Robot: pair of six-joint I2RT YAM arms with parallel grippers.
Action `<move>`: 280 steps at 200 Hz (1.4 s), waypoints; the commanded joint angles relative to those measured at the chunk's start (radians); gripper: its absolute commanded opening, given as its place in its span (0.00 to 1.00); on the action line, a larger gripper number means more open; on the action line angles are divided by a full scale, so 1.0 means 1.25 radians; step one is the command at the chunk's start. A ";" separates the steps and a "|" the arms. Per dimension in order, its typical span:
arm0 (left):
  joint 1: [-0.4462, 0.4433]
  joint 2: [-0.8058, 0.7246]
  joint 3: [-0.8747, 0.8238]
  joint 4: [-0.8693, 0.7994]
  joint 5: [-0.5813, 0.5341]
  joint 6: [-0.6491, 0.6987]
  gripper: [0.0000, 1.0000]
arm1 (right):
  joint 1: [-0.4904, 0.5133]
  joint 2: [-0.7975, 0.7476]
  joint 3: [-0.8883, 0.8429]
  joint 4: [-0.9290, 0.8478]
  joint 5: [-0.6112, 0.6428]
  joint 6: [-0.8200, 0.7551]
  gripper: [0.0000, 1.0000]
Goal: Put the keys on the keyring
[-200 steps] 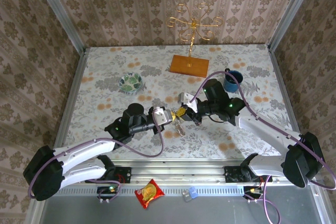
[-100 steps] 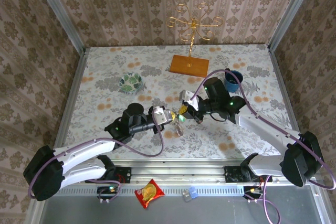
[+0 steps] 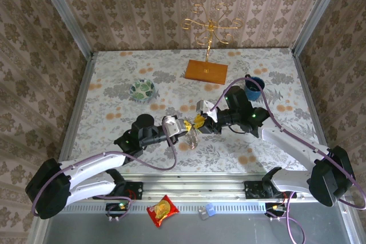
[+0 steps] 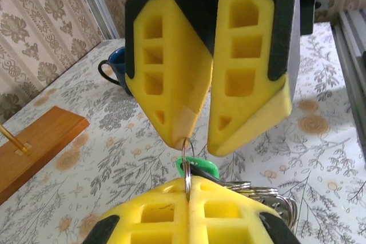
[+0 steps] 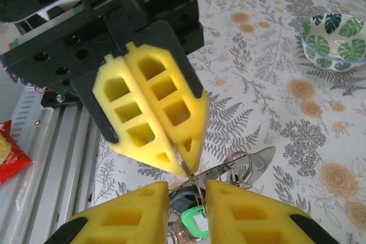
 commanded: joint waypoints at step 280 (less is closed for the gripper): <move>0.048 -0.014 -0.029 0.101 0.100 -0.094 0.15 | 0.019 0.067 0.089 -0.108 -0.082 -0.115 0.00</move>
